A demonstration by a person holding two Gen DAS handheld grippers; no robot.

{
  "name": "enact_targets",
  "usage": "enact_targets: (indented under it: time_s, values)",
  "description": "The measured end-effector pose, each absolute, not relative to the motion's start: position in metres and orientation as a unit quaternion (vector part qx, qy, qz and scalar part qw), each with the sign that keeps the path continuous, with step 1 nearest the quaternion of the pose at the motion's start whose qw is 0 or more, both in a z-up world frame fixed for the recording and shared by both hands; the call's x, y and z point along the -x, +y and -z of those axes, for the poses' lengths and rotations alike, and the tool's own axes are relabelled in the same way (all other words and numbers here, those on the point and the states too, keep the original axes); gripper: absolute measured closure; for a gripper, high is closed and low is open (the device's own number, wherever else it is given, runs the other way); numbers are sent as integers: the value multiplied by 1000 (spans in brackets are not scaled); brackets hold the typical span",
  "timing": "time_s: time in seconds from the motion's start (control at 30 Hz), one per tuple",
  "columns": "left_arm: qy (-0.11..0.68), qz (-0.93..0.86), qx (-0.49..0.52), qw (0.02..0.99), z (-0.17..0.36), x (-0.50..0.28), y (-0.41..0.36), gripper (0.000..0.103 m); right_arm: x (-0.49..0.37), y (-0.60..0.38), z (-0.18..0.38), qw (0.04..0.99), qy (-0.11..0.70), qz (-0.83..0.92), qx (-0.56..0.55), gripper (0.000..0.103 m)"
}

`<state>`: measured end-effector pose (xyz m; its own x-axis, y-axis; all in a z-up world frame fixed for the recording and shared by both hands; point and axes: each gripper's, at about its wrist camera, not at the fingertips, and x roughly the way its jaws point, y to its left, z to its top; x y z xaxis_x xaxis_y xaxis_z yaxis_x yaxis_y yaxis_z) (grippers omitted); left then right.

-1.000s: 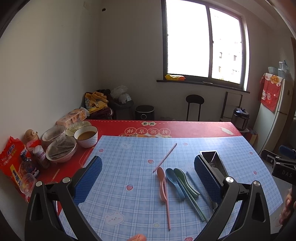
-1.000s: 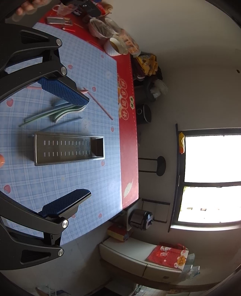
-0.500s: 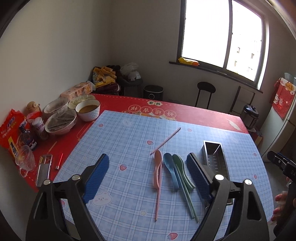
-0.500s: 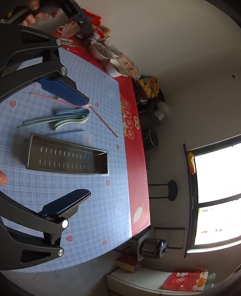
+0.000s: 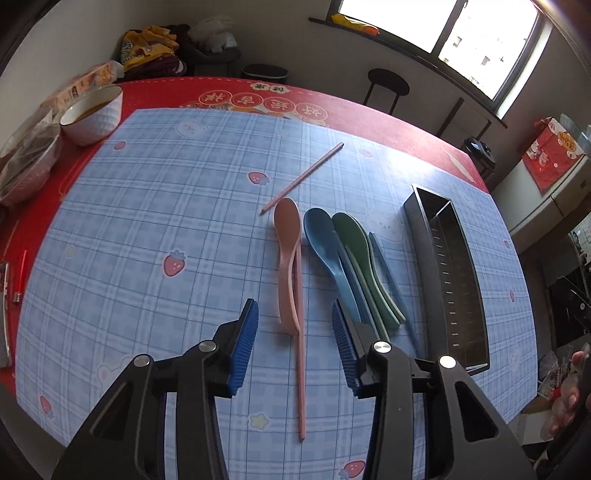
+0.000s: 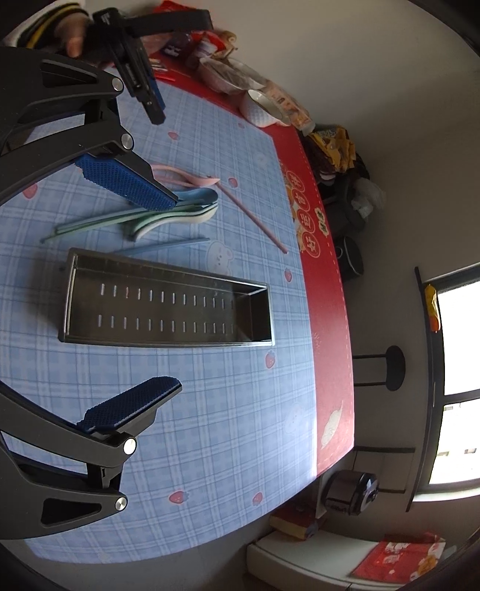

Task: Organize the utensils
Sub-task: 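Grasp the pink spoon by its handle with the left tool and lift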

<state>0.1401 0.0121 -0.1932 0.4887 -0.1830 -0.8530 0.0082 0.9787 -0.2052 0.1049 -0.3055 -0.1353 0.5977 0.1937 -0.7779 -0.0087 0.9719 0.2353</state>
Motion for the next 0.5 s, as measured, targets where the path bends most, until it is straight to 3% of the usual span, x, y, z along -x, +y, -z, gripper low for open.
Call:
enact_targets:
  time_s: [0.5]
  values:
    - [565,139,70,810,268,-209,16,63,-106,-256,149,877,465,39,-117,15]
